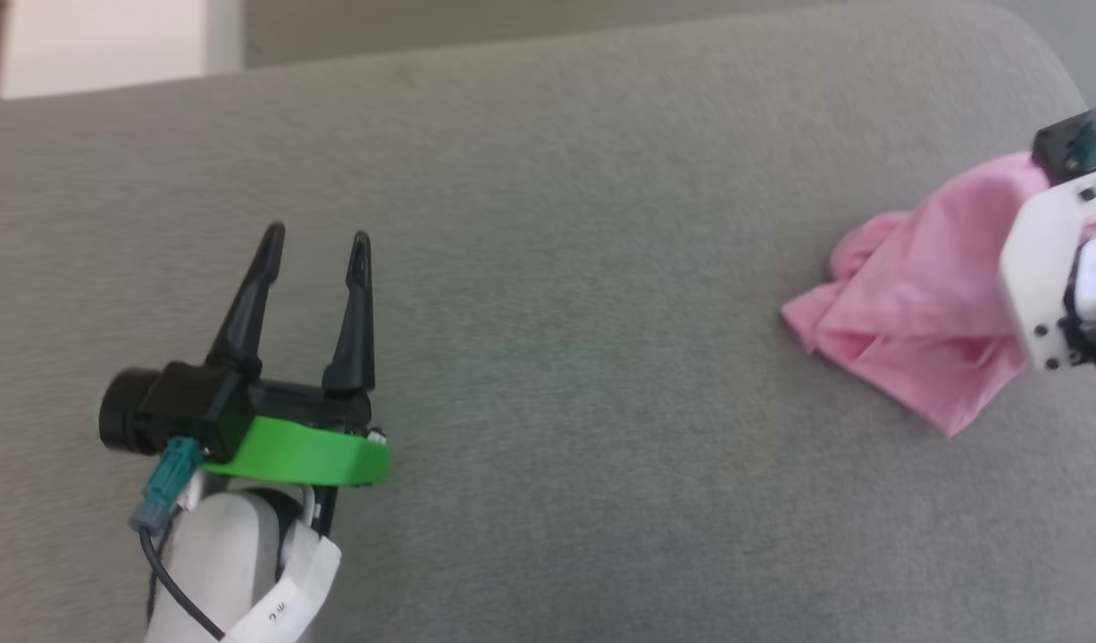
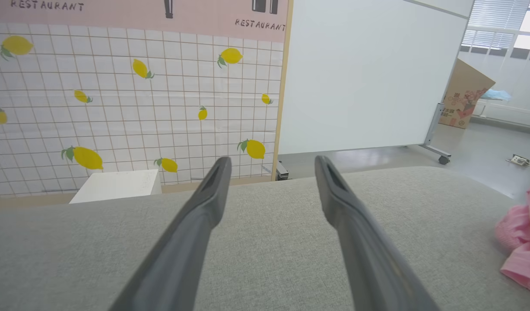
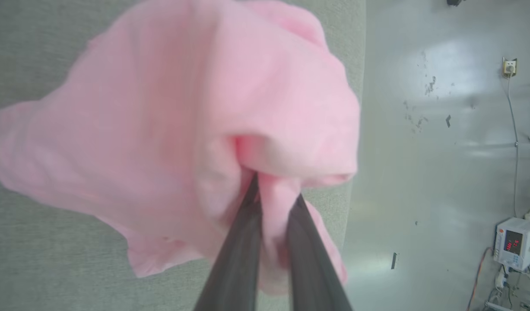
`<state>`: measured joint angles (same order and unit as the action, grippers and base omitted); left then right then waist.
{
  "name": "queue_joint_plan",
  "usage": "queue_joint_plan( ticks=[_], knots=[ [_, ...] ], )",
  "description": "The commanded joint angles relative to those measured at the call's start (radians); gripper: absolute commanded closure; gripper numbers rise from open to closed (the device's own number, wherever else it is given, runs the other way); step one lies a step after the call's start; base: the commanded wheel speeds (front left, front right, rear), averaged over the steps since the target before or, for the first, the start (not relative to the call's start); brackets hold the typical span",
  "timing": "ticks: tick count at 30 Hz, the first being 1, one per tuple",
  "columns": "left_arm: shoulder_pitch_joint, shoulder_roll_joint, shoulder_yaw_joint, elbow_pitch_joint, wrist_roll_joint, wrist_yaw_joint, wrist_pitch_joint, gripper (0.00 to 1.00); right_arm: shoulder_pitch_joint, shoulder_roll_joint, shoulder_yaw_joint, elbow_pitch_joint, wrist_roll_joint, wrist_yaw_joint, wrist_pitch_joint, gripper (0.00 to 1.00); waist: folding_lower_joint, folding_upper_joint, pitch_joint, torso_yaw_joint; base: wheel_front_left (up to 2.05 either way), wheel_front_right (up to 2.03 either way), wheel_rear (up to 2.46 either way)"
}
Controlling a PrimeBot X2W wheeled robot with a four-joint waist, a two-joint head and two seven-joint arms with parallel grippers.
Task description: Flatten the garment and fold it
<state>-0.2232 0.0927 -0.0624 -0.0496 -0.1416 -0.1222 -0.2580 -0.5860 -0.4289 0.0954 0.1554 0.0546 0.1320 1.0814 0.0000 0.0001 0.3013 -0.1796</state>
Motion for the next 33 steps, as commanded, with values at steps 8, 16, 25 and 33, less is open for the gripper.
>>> queue_joint_plan(
  ticks=[8, 16, 25, 33],
  knots=[
    [-0.066, 0.067, -0.038, -0.032, 0.023, -0.006, -0.004, 0.00, -0.078, 0.055, -0.149, 0.157, -0.220, -0.001, -0.203, 1.00, 0.0000, -0.0001, 0.192, -0.154, 0.00, 0.00, 0.00],
    [-0.077, 0.087, -0.053, -0.025, 0.011, -0.006, -0.004, 0.00, -0.121, 0.125, -0.294, 0.271, -0.325, -0.001, -0.363, 0.83, 0.0000, -0.0001, 0.200, -0.131, 0.00, 0.00, 0.00],
    [-0.038, 0.039, -0.037, 0.002, -0.026, 0.006, -0.004, 0.00, -0.092, 0.169, -0.434, 0.279, -0.327, -0.001, -0.510, 0.00, 0.0000, -0.0001, 0.076, -0.058, 0.00, 0.00, 0.00],
    [0.027, -0.009, -0.020, 0.036, -0.056, 0.005, -0.004, 0.00, 0.047, 0.211, -0.442, 0.127, -0.150, -0.001, -0.695, 0.00, 0.0000, -0.0001, -0.071, 0.034, 0.00, 0.00, 0.00]
  ],
)
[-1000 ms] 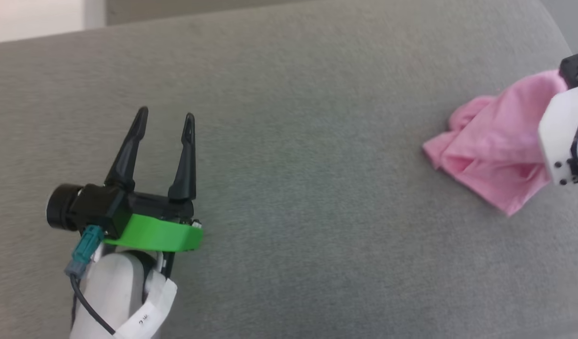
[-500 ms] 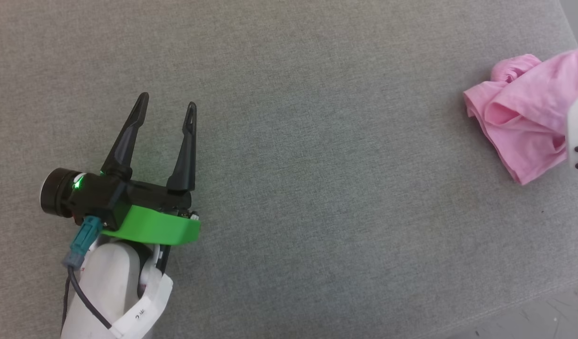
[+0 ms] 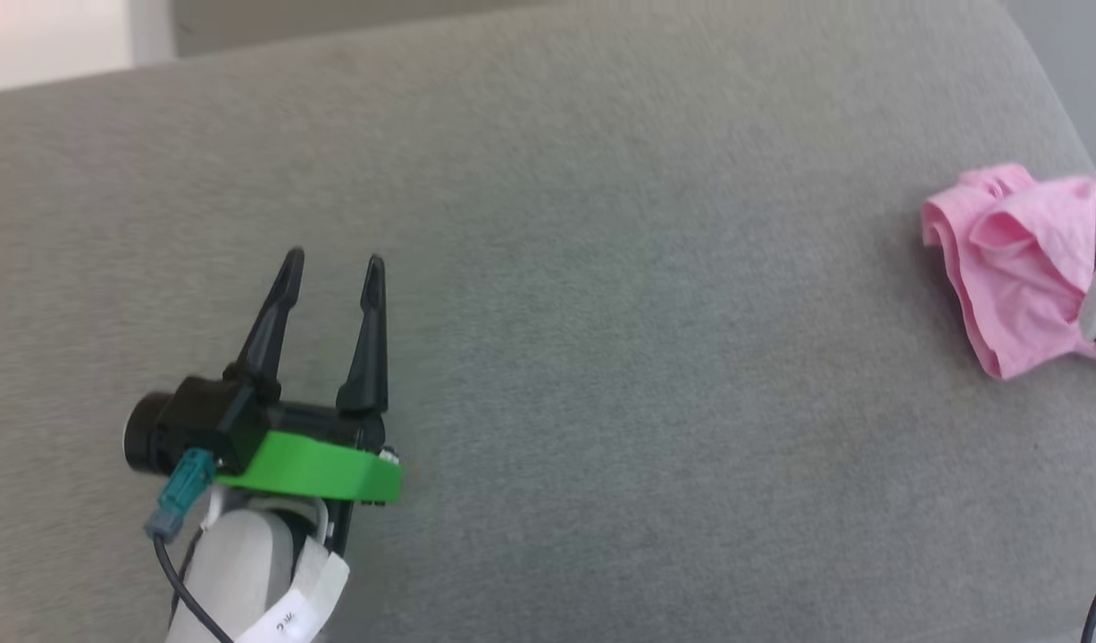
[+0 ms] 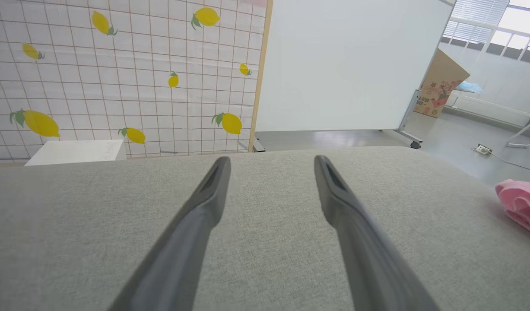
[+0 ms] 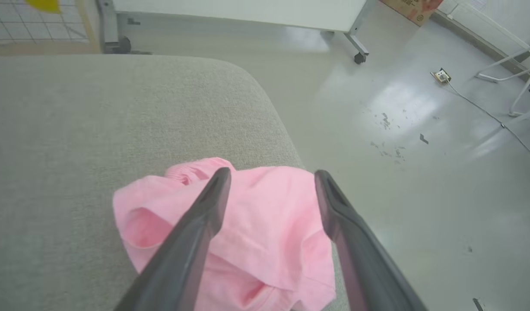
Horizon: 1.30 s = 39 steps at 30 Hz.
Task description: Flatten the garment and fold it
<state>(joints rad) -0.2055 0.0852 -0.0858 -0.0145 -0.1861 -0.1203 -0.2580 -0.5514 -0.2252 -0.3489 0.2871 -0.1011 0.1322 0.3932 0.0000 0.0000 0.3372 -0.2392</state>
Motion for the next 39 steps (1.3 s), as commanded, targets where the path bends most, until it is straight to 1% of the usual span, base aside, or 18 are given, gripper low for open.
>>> queue_joint_plan(
  ticks=[1, 5, 10, 11, 14, 18, 21, 27, 32, 39],
  knots=[
    [0.019, -0.007, 0.005, 0.007, -0.015, 0.003, -0.004, 0.00, 0.038, 0.021, 0.010, -0.032, 0.032, -0.002, -0.027, 0.00, 0.0000, 0.0000, -0.121, 0.105, 0.00, 0.00, 0.00],
    [0.046, -0.021, 0.013, 0.027, -0.029, 0.003, -0.004, 0.00, 0.134, 0.050, 0.048, -0.132, 0.114, -0.002, -0.119, 0.00, 0.0000, 0.0000, -0.170, 0.152, 0.00, 0.00, 0.00],
    [0.069, -0.030, 0.019, 0.051, -0.048, 0.005, -0.004, 0.00, 0.255, 0.061, 0.098, -0.230, 0.182, -0.002, -0.268, 0.00, 0.0000, 0.0000, -0.219, 0.208, 0.00, 0.00, 0.00],
    [0.081, -0.033, 0.016, 0.070, -0.051, 0.008, -0.004, 0.00, 0.327, 0.084, 0.117, -0.276, 0.196, -0.002, -0.364, 0.00, 0.0000, 0.0000, -0.244, 0.235, 0.00, 0.00, 0.00],
    [0.092, -0.034, 0.009, 0.081, -0.052, 0.015, -0.004, 0.00, 0.394, 0.113, 0.128, -0.310, 0.187, -0.002, -0.450, 0.00, 0.0000, 0.0000, -0.263, 0.257, 0.00, 0.00, 0.00],
    [0.105, -0.035, -0.004, 0.095, -0.060, 0.024, -0.004, 0.00, 0.466, 0.142, 0.156, -0.325, 0.148, -0.002, -0.525, 0.00, 0.0000, 0.0000, -0.278, 0.268, 0.00, 0.00, 0.00],
    [0.112, -0.035, -0.013, 0.108, -0.062, 0.028, -0.004, 0.00, 0.499, 0.155, 0.185, -0.313, 0.122, -0.002, -0.569, 0.00, 0.0000, 0.0000, -0.287, 0.272, 0.00, 0.00, 0.00],
    [0.125, -0.035, -0.025, 0.129, -0.060, 0.036, -0.004, 0.00, 0.565, 0.173, 0.187, -0.309, 0.095, -0.002, -0.614, 0.00, 0.0000, 0.0000, -0.303, 0.283, 0.00, 0.00, 0.00],
    [0.141, -0.035, -0.032, 0.138, -0.056, 0.039, -0.004, 0.00, 0.615, 0.175, 0.172, -0.306, 0.145, -0.002, -0.626, 0.00, 0.0000, 0.0000, -0.310, 0.289, 0.00, 0.00, 0.00],
    [0.154, -0.035, -0.031, 0.143, -0.052, 0.042, -0.004, 0.00, 0.638, 0.175, 0.170, -0.292, 0.174, -0.002, -0.637, 0.00, 0.0000, 0.0000, -0.306, 0.284, 0.00, 0.00, 0.00]
  ],
)
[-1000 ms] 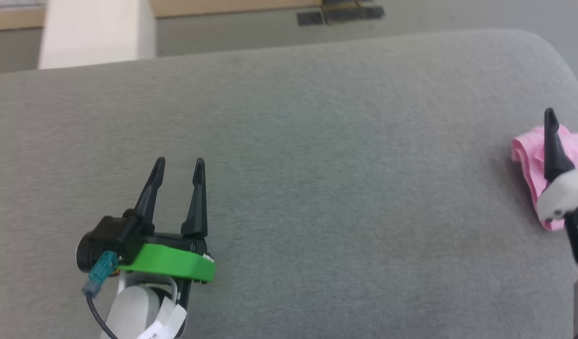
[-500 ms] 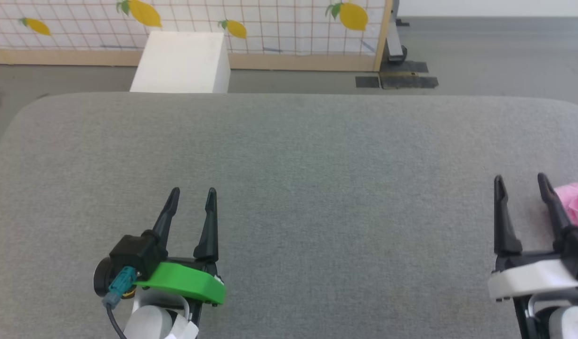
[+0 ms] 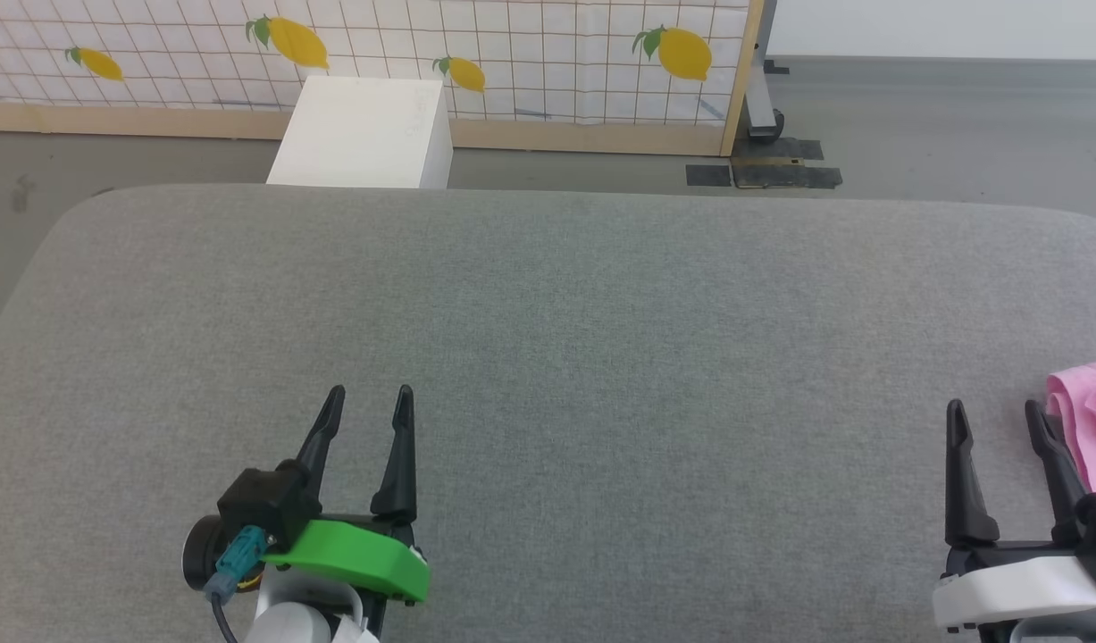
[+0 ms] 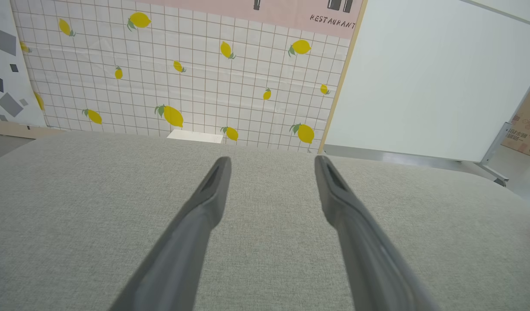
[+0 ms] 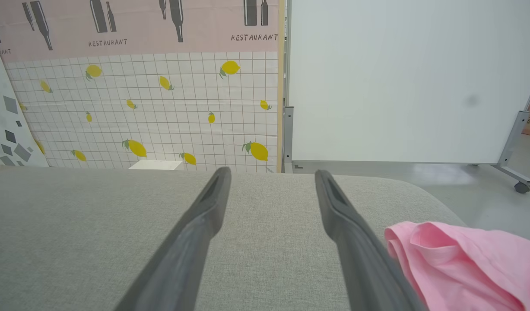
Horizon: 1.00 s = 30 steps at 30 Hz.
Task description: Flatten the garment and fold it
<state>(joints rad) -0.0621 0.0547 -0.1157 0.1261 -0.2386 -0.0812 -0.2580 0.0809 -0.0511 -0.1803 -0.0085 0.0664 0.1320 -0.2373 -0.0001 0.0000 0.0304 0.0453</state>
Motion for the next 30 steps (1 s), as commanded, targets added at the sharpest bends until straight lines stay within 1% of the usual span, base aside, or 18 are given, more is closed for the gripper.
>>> queue_joint_plan(
  ticks=[1, 24, 25, 26, 30],
  knots=[
    [0.010, -0.004, -0.001, 0.003, 0.000, 0.004, -0.004, 0.00, 0.006, 0.001, 0.004, 0.006, 0.008, -0.001, -0.008, 0.00, 0.0001, 0.0000, 0.001, -0.001, 0.00, 0.00, 0.00],
    [0.014, -0.004, 0.000, 0.002, -0.005, 0.012, -0.004, 0.00, 0.008, 0.001, 0.012, 0.025, 0.036, -0.001, -0.021, 0.00, 0.0001, 0.0000, 0.007, -0.012, 0.00, 0.00, 0.00],
    [0.014, -0.004, -0.001, 0.003, -0.004, 0.012, -0.004, 1.00, 0.008, 0.001, 0.012, 0.025, 0.037, -0.001, -0.021, 1.00, 0.0001, 0.0000, 0.007, -0.012, 0.00, 0.00, 0.00],
    [0.003, 0.000, 0.001, 0.000, 0.000, 0.004, 0.001, 1.00, 0.001, 0.000, 0.011, 0.024, 0.030, 0.000, -0.009, 1.00, 0.0001, 0.0000, 0.007, -0.012, 0.00, 0.00, 0.00],
    [0.002, 0.000, 0.002, -0.001, 0.000, 0.004, 0.001, 1.00, 0.001, 0.000, 0.011, 0.024, 0.030, 0.000, -0.009, 1.00, 0.0001, 0.0000, 0.007, -0.012, 0.00, 0.00, 0.00]
  ],
)
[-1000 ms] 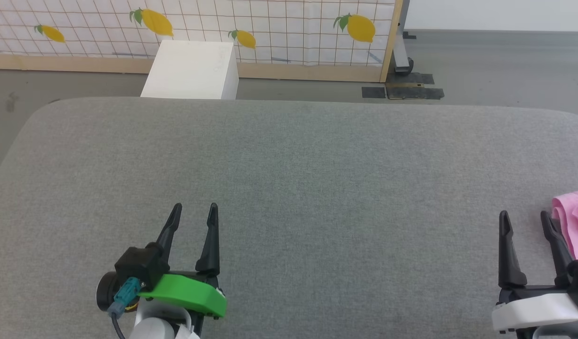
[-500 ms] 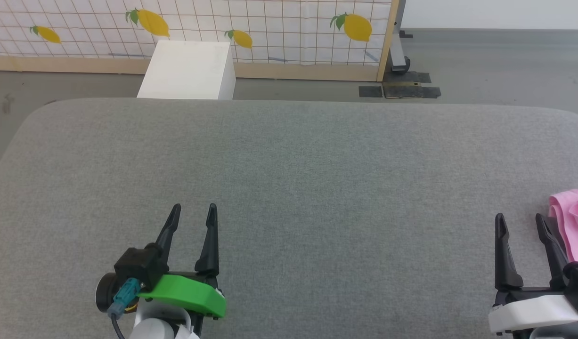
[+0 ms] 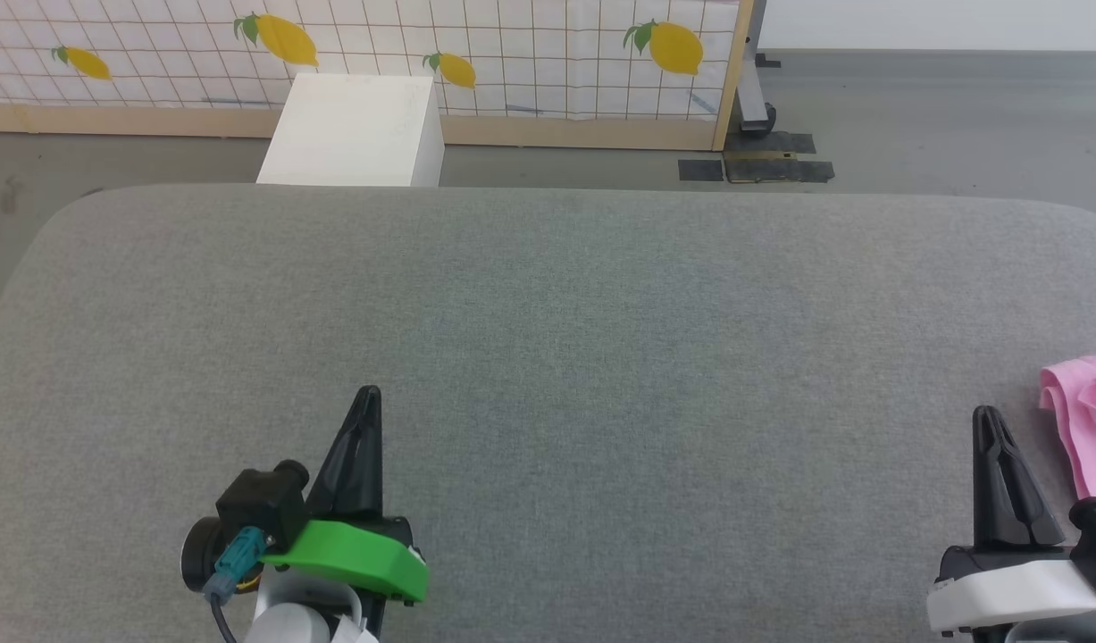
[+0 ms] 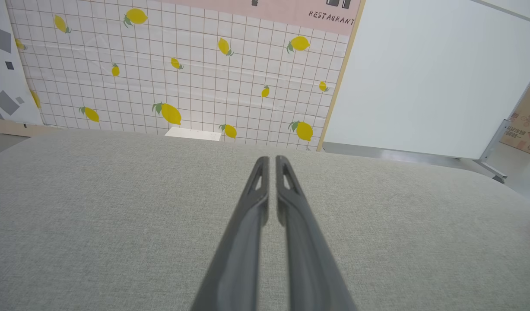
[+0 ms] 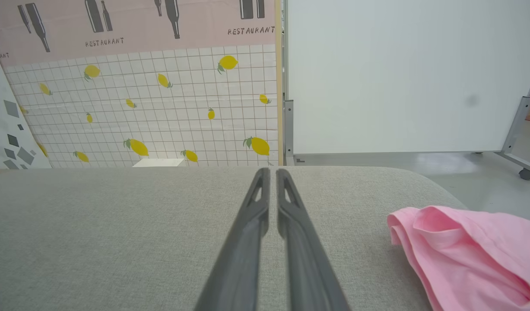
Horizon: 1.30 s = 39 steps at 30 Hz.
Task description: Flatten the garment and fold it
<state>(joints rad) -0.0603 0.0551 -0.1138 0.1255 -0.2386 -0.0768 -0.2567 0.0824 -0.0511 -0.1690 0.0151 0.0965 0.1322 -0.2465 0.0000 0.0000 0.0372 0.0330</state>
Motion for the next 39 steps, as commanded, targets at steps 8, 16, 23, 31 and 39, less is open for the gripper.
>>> queue_joint_plan(
  ticks=[8, 16, 23, 31, 39],
  knots=[
    [0.000, 0.000, 0.000, 0.000, 0.000, 0.000, 0.000, 1.00, 0.000, 0.000, 0.000, 0.000, 0.000, 0.000, 0.000, 1.00, 0.0000, 0.0000, 0.000, 0.000, 0.00, 0.00, 0.00],
    [0.003, 0.000, 0.006, -0.006, 0.011, 0.004, 0.012, 1.00, -0.004, 0.000, 0.008, -0.001, -0.005, 0.000, 0.012, 1.00, 0.0000, 0.0000, -0.002, -0.002, 0.00, 0.00, 0.00],
    [0.006, -0.001, 0.012, -0.013, 0.025, 0.008, 0.026, 1.00, -0.008, 0.000, 0.017, -0.002, -0.010, 0.000, 0.025, 1.00, 0.0000, 0.0000, -0.004, -0.004, 0.00, 0.00, 0.00],
    [0.010, -0.001, 0.019, -0.021, 0.040, 0.013, 0.043, 1.00, -0.014, 0.000, 0.028, -0.002, -0.016, 0.000, 0.041, 1.00, 0.0000, 0.0000, -0.006, -0.006, 0.00, 0.00, 0.00],
    [0.014, -0.001, 0.026, -0.029, 0.055, 0.018, 0.059, 1.00, -0.019, 0.000, 0.039, -0.003, -0.022, 0.000, 0.056, 1.00, 0.0000, 0.0000, -0.009, -0.008, 0.00, 0.00, 0.00]
  ],
)
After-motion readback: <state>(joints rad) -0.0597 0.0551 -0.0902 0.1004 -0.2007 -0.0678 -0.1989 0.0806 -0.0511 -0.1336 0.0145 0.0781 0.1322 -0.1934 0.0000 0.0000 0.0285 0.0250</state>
